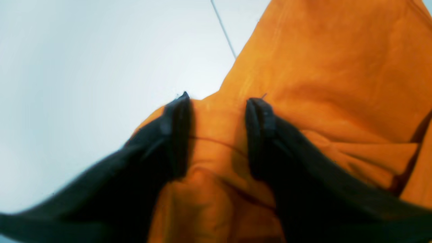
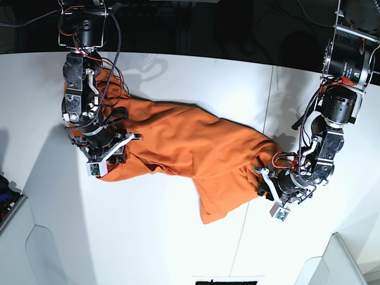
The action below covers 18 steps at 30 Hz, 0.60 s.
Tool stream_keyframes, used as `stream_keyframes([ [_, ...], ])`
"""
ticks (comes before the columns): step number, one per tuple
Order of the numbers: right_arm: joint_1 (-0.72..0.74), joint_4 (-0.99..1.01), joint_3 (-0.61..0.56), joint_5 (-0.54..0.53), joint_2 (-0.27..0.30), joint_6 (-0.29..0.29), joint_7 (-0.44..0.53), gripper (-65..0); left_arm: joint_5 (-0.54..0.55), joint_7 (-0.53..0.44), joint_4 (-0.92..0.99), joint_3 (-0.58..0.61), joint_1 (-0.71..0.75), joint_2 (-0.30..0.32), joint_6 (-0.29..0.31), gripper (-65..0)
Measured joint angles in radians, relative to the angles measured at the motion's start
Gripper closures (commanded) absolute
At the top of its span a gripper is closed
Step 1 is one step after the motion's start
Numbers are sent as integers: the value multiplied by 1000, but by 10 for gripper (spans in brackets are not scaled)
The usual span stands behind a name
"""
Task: Layout the t-shirt on the table in an organized manner, then fold the t-shirt properly
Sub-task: 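Lift the shirt and pull the grippers apart to spread it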
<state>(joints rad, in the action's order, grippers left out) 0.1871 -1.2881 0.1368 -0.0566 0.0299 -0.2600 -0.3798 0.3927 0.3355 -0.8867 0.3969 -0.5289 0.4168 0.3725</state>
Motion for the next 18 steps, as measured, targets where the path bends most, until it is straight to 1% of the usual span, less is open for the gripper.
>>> stream_keyframes([
  [1,3,0,0,-1,0,-9,-2,0,-2,-1,0,0,-1,-1,-3,-87],
  [3,14,5,0,2,0,-10,-5,0,-27,-3,0,0,-1,-3,-51,-11],
  [4,24,6,0,6,0,-10,-10,0,-47,-3,0,0,0,-2,-82,0],
  [7,60,5,0,24,1,-10,-12,0,-71,-6,0,0,-1,18,-155,0],
  [9,90,-3,2,34,1,-10,-11,0,-77,-3,-1,0,-3,45,-170,0],
  [13,132,-37,19,40,6,-10,-5,0,-75,-2,-27,0,-3,130,-177,0],
  [15,143,-56,22,42,16,-10,-4,0,-64,-2,-44,0,-3,174,-217,0],
  [18,162,-68,23,42,49,-10,-2,0,-64,-2,-77,0,-4,235,-271,0],
])
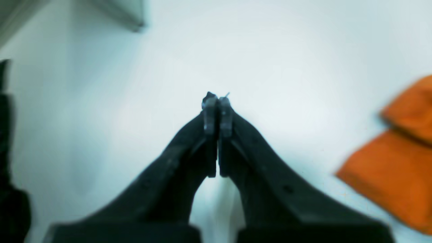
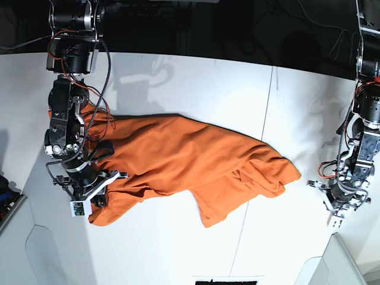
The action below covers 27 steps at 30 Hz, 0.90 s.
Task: Layout the t-shirt on the table in an organized manner, then fold the t-shirt properly
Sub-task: 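Lift the shirt and pull the grippers apart to spread it, then release the shirt and regrasp it at new edges with both grippers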
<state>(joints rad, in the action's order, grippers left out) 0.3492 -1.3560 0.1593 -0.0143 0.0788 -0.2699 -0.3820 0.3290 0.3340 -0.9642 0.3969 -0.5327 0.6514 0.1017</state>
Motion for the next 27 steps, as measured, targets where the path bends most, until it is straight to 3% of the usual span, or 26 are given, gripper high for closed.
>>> stream_keyframes([
  [3,24,-5,2,3,33,0,10,0,-4,-4,-24,0,-4,45,14,0],
  [6,46,-21,2,2,54,8,11,0,6,-4,-31,0,-5,49,79,0],
  [11,62,-74,21,-4,84,23,13,0,111,19,-30,1,6,38,184,-8],
  [13,83,-73,45,10,88,24,10,0,111,21,-30,1,5,30,204,-51],
  [17,114,-74,80,7,87,30,-8,0,151,21,-31,1,6,10,303,-157],
  [21,83,-74,102,-29,87,31,-60,0,190,19,-29,0,1,-43,333,-308],
  [27,-43,-106,102,-94,80,23,-66,0,132,-3,-23,1,-14,-227,327,-318],
])
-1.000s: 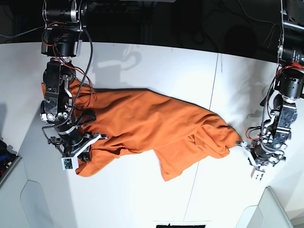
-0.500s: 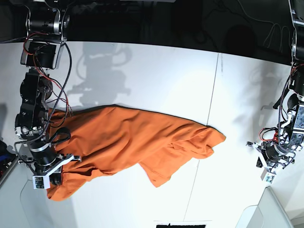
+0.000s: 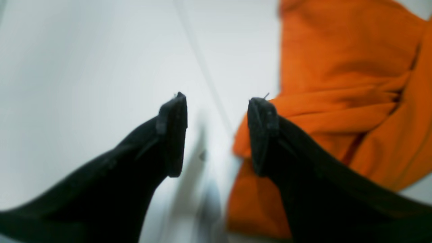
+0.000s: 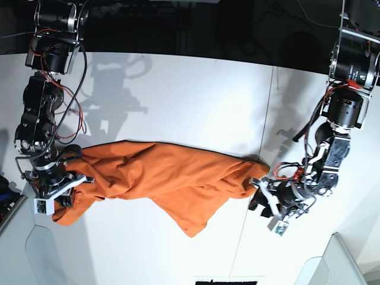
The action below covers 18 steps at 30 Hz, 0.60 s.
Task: Layout the t-shirt on the table in an organized manner, then fold the t-shirt properly
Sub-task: 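Release the shirt and regrasp it at new edges with both grippers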
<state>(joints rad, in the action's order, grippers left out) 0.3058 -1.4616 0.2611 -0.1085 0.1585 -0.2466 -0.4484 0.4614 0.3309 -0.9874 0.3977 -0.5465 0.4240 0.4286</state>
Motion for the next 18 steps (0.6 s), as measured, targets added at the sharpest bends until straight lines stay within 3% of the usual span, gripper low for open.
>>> stream_keyframes([
  [4,-113,-125,0,3,-19,0,-36,0,-55,-53,27,0,-9,-88,-86,-318],
  [7,-203,-240,0,-23,-21,-4,-42,0,-97,-61,74,-5,-46,-153,-93,-318],
  [13,-415,-441,0,-22,-20,-4,-57,0,-134,-93,251,-5,-103,-297,-68,-318],
  [18,-568,-594,0,-21,-20,-27,-54,0,-163,-103,366,-5,-105,-344,-27,-317],
])
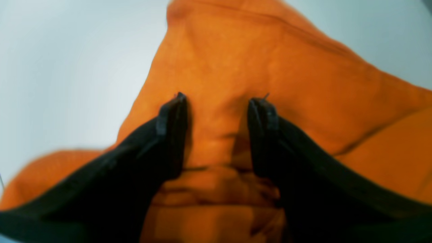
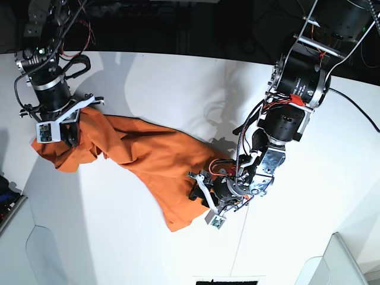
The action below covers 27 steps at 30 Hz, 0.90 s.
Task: Layout the t-shirt on the table in an organized manner, then fold the t-shirt properly
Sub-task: 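Release the shirt and regrasp it at new edges with both grippers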
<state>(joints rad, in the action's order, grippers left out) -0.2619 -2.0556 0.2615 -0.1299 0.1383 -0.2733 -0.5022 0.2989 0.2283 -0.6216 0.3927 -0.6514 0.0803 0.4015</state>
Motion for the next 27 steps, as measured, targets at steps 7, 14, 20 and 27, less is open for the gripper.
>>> stream_keyframes([
  [7,-179,-138,0,-16,0,-99,0,0,-81,-58,66,41,-14,0,-39,-313],
  [14,-340,-205,0,-171,3,-250,3,0,-85,-68,68,126,-25,44,-143,-313],
  [20,-377,-201,0,-245,9,-267,-115,-203,-92,-25,69,125,-47,66,-166,-313],
  [27,-338,-200,0,-278,9,-267,-115,-377,-103,76,45,126,-89,79,-123,-313],
])
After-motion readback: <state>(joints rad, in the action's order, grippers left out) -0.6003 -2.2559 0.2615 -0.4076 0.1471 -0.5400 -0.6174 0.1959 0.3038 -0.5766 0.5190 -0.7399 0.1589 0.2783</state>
